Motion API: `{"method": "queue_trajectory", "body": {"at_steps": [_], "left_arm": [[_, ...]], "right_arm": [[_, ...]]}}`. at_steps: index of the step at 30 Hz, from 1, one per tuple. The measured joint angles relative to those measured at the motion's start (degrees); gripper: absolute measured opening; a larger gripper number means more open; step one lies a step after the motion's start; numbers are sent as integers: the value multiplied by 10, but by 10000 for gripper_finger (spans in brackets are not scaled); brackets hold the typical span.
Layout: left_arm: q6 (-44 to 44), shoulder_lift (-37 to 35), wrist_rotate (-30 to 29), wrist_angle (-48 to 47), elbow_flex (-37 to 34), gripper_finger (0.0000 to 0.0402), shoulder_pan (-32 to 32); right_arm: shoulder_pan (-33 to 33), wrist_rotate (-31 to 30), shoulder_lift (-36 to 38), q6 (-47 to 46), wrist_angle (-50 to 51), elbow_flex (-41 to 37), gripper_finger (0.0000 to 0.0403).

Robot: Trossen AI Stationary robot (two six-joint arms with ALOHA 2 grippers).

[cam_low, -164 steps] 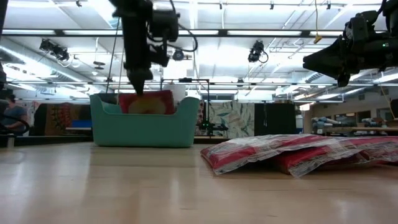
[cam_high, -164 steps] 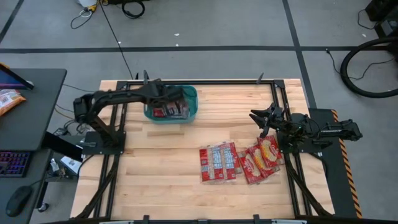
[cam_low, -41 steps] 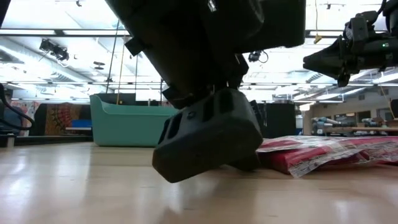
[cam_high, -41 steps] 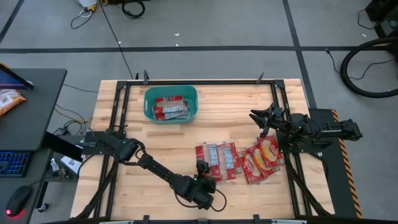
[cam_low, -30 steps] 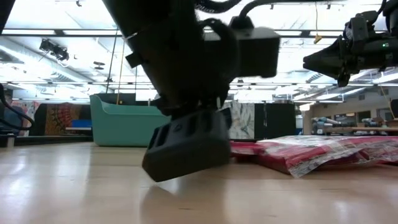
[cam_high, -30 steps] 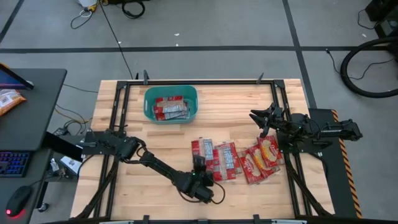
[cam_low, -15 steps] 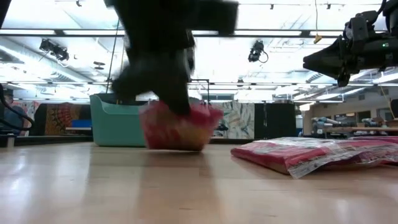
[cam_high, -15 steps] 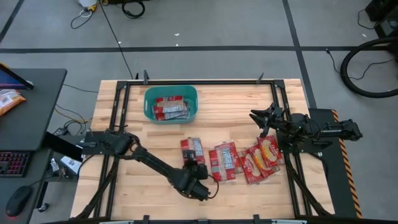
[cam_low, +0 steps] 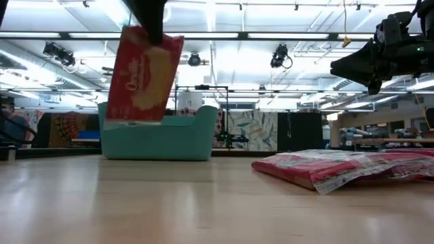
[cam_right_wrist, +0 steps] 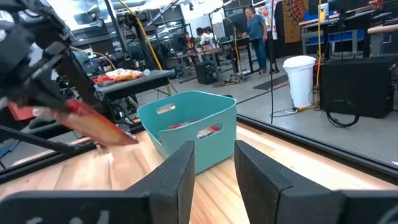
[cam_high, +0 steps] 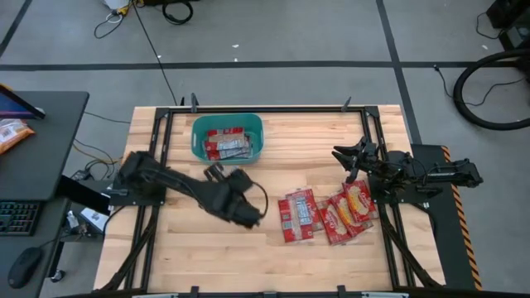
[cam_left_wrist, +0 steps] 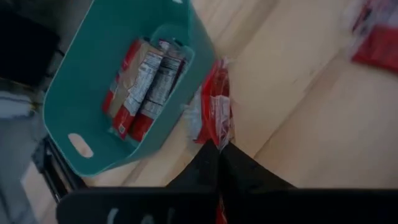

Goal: Sort popcorn bags into baskets
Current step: Put the popcorn bag into the green bin

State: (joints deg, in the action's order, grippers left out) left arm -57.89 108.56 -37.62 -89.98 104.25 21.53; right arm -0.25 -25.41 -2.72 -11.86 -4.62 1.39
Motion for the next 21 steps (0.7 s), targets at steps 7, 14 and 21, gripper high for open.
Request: {"method": "queue_trajectory", "body": {"at_steps": [7,14,21], "left_arm": [[23,-61,-2,-1,0,7,-91],[76,-75,-20,0,0,7,-202],[95,-69,-11,5,-70,7,-315]], "right_arm": [[0,0,0,0,-1,0,118],[0,0,0,0,0,0,118],[0,0,0,0,0,0,119]]}}
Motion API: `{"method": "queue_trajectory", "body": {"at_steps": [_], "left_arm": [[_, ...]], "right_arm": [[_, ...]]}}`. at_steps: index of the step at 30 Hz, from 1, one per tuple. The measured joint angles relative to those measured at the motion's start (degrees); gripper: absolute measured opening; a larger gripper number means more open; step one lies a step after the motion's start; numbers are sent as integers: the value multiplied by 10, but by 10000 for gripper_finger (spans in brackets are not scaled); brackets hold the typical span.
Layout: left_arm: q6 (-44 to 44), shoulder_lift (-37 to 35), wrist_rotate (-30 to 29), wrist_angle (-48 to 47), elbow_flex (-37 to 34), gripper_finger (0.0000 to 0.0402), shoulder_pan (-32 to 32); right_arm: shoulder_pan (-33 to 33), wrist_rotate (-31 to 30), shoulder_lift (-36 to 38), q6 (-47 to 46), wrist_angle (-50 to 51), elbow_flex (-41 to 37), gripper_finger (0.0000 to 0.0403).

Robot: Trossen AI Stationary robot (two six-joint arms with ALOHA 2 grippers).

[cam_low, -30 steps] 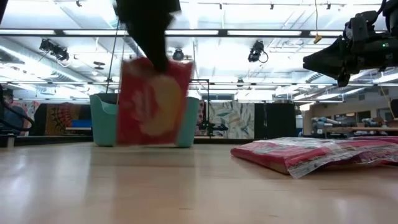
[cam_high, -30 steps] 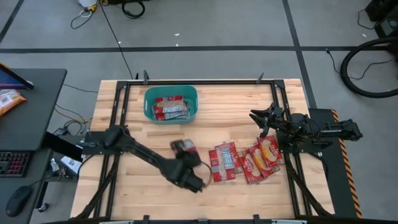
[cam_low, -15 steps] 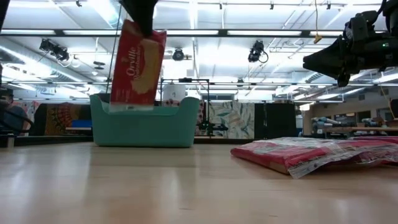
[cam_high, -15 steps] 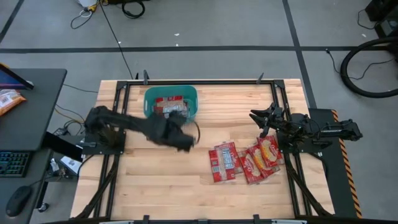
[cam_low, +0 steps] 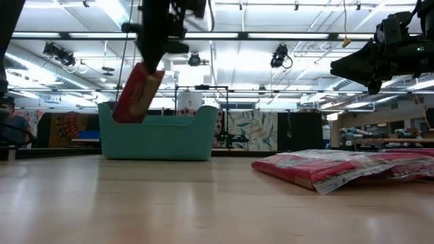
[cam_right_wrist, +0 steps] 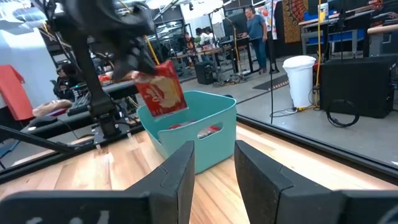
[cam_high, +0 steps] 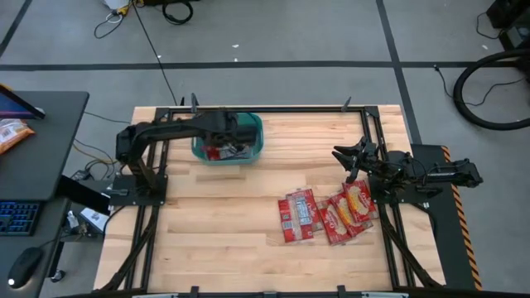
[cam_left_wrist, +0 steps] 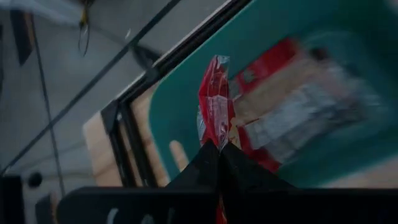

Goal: Sort popcorn bags into baskets
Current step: Put the popcorn bag into the green bin

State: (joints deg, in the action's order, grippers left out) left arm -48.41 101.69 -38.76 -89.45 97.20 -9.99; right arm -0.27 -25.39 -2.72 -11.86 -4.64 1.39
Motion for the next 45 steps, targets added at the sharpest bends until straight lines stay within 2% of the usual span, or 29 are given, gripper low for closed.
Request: {"method": "queue_trajectory", "body": {"at_steps": [4,8,14,18,21,23,26,31,39,45], "left_arm": [[10,0,35,44,-43,11,-40],[56,0,55,141,-74,33,-48],[130,0,55,276,-80,100,-34],[176,-2,59,311,-61,145,-16],[248,-2,98,357,-57,162,3],[308,-2,133,399,-57,165,21],[350,1,141,475,-58,166,56],[357,30,159,581,-57,166,107],[315,129,245,643,-51,166,174],[337,204,255,663,-5,166,229]], "right_arm": [[0,0,0,0,0,0,119],[0,0,0,0,0,0,119],[0,0,0,0,0,0,119],[0,0,0,0,0,0,119],[0,0,0,0,0,0,118],[0,0,0,0,0,0,119],[0,0,0,0,0,0,119],[0,0,0,0,0,0,119],[0,-1,-1,0,0,0,119],[0,-1,-2,0,-5,0,119]]}}
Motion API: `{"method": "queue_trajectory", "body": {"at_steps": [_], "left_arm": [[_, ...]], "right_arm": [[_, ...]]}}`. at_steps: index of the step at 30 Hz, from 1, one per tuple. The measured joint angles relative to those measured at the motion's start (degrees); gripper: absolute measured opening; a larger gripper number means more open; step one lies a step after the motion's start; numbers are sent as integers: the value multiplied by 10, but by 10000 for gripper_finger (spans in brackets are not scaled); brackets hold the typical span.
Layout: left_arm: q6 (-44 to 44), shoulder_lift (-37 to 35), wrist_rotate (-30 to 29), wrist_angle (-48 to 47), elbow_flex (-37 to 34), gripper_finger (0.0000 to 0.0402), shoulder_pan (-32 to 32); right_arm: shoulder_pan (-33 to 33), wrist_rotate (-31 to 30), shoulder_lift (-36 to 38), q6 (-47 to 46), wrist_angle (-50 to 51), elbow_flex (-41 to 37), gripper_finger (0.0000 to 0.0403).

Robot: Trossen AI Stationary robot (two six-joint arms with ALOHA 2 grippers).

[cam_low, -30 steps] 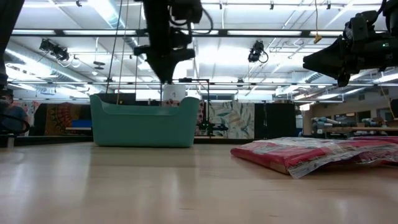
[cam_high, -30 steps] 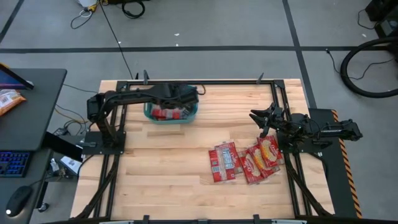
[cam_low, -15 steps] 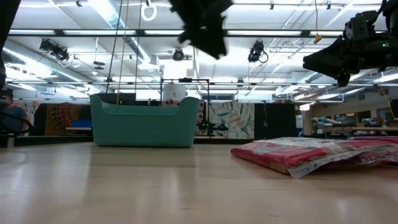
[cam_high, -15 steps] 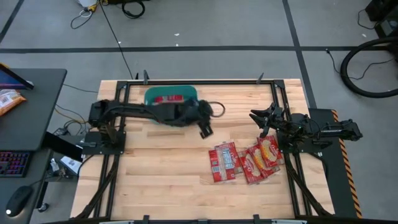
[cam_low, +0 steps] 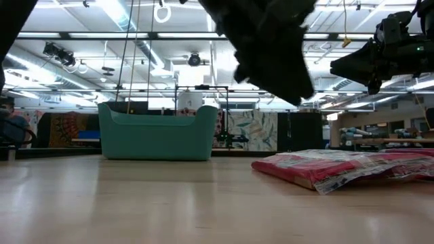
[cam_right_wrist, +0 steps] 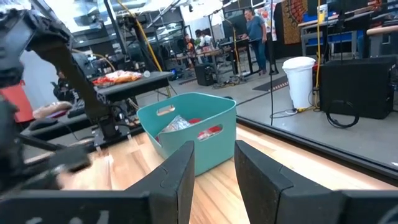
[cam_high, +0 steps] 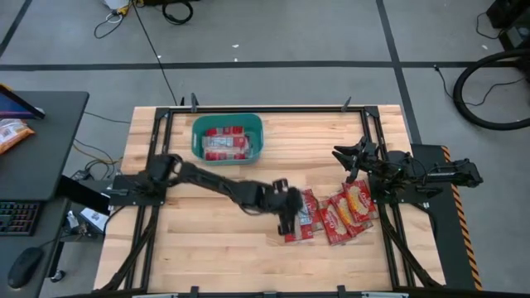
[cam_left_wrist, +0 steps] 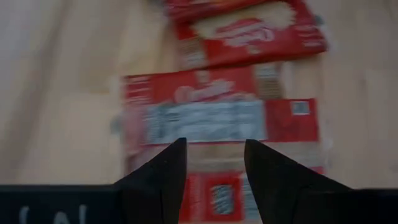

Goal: Sort popcorn bags into baskets
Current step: Put the popcorn bag into the green bin

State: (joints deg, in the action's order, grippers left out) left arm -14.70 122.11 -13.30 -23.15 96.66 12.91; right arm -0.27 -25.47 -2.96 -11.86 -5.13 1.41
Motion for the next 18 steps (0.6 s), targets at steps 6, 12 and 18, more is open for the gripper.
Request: {"method": "queue_trajectory", "body": {"at_steps": [6,12,18], "left_arm": [[-3,62,-1,52,5,166,27],[-38,79,-2,-18,5,166,33],[-74,72,-9,-164,9,166,47]], "right_arm": [[0,0,-1,0,-3,0,119],[0,0,-1,0,-7,0,119],[0,0,-1,0,-13,0,119]]}}
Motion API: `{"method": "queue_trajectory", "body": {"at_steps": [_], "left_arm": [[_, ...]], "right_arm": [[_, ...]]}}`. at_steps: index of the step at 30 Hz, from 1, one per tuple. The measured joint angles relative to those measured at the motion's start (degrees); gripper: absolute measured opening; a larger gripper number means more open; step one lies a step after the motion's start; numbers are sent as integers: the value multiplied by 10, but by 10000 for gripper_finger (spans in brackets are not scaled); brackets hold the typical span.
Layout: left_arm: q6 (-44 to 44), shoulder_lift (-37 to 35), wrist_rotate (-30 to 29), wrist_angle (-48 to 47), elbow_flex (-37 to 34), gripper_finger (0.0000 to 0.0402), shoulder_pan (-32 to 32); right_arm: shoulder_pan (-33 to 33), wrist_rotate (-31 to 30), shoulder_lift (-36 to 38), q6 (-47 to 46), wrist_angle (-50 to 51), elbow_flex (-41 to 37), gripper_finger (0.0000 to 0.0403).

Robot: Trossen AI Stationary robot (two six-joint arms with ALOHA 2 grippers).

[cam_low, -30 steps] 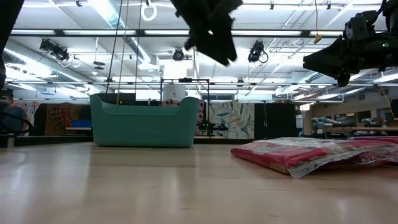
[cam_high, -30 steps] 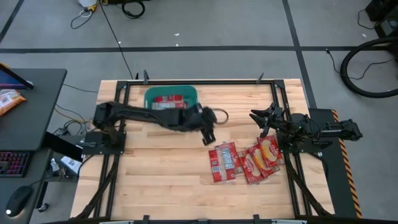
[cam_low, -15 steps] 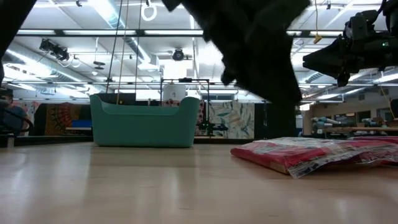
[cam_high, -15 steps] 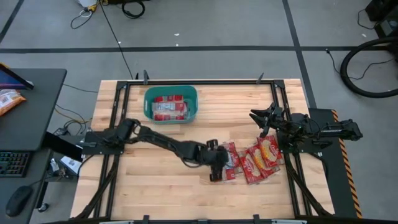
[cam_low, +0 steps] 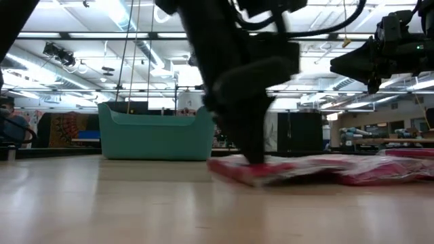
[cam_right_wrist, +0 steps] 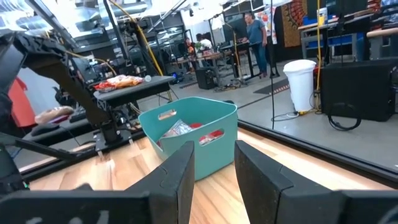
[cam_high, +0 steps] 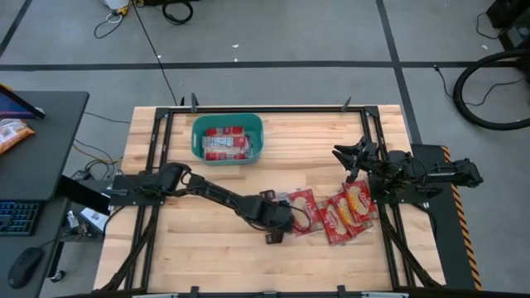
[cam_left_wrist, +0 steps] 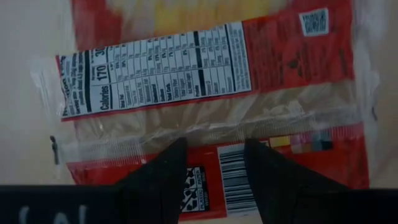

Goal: Sort popcorn bags into baskets
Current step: Put the popcorn bag into the green bin

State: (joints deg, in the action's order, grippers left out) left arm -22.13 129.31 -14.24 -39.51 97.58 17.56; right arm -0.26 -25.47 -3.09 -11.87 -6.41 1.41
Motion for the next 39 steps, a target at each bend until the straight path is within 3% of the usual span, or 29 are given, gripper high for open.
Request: {"method": "queue_trajectory", "body": {"at_steps": [9,14,22,33,39], "left_arm": [[-120,-29,-45,-242,-7,166,-7],[-144,-55,-74,-209,-5,166,3],[-82,-51,-95,-117,-6,172,54],[-55,-27,-144,-104,-5,282,75],[-42,-9,-157,-99,-5,289,77]], "right_arm": [[0,0,0,0,-1,0,119],[0,0,0,0,-2,0,119],[0,0,0,0,-6,0,119],[0,0,0,0,-8,0,119],[0,0,0,0,-17,0,119]]}}
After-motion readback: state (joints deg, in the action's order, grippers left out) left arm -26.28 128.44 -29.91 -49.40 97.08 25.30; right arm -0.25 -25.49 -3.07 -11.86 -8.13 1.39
